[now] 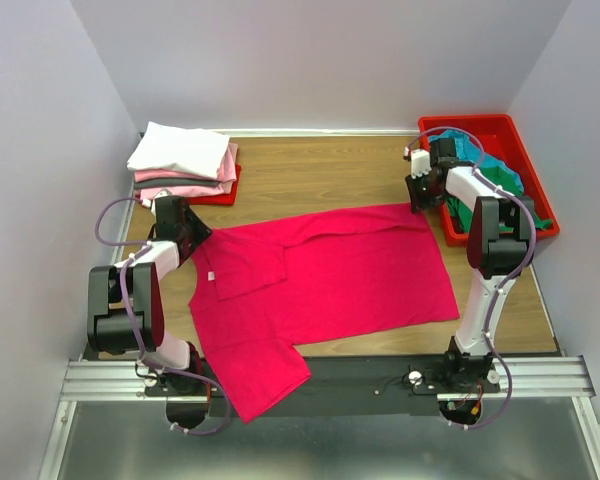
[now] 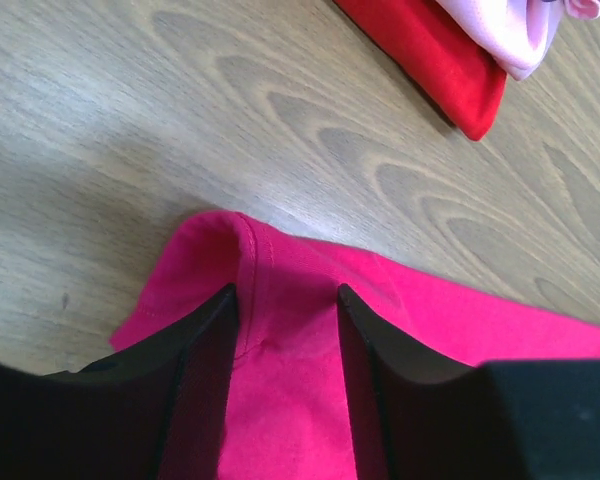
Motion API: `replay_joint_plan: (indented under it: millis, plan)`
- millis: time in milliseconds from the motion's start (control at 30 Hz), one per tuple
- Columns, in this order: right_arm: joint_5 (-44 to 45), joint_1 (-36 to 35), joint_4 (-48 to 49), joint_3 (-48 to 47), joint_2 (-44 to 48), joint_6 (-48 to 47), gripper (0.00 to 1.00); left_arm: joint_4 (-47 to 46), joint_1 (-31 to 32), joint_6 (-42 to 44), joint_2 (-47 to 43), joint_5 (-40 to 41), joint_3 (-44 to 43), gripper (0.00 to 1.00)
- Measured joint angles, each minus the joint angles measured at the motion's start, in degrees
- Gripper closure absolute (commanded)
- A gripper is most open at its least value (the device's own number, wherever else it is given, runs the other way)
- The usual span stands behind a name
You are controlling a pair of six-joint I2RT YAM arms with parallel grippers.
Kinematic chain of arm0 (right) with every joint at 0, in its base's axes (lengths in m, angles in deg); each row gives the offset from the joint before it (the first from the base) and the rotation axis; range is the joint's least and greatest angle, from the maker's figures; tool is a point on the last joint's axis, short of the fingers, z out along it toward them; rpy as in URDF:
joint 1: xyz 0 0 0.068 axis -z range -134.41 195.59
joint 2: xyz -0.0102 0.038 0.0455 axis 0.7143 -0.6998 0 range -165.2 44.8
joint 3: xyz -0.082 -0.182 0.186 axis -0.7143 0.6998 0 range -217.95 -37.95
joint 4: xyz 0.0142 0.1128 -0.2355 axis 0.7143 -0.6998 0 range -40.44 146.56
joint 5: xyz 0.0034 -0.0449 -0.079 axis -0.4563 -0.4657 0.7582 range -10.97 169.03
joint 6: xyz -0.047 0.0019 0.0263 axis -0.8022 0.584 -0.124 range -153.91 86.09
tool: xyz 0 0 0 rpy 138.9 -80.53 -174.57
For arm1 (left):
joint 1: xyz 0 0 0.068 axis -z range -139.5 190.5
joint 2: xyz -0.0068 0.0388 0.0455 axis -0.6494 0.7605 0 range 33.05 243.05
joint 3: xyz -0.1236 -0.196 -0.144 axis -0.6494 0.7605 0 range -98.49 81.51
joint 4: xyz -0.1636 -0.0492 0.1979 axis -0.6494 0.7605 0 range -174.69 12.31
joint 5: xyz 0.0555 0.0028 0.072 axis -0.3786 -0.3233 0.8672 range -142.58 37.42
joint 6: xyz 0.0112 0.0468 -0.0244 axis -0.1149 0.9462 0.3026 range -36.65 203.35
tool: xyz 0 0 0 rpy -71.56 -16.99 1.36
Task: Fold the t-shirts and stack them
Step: Fold the tshirt
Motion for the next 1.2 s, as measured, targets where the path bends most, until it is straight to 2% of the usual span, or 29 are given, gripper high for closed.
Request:
replay_joint_plan:
  millis: [133,200,233,300,367,400,733,1200]
  plan:
    - [-0.04,0.00,0.13,0.00,0.00,-0.02,0.81,-0.33,-0.04,-0.11,0.15,0.57,-0.09,0.68]
    - [-0.04,0.00,0.26,0.00,0.00,-0.04,0.83,-0.42,-0.04,-0.31,0.22,1.11,-0.15,0.69]
    - [-0.07,0.00,0.33,0.00,0.00,-0.02,0.85,-0.37,-0.04,-0.39,0.22,1.36,-0.15,0.77]
    - [-0.11,0.00,0.48,-0.02,0.00,-0.02,0.88,-0.35,-0.04,-0.33,0.22,1.73,-0.15,0.84]
    - [-0.13,0.00,0.57,-0.13,0.00,-0.02,0.90,-0.35,-0.04,-0.39,0.22,2.21,-0.15,0.84]
    - [-0.15,0.00,0.59,-0.22,0.00,-0.02,0.91,-0.35,-0.04,-0.48,0.22,2.47,-0.15,0.88]
    - [-0.13,0.00,0.90,-2.01,0.00,-0.02,0.98,-0.31,-0.92,-0.48,0.22,3.26,-0.15,0.92]
    - [3.19,-0.02,1.53,-3.87,-0.68,-0.07,0.99,0.17,-2.25,-0.46,0.13,3.39,-0.15,0.92]
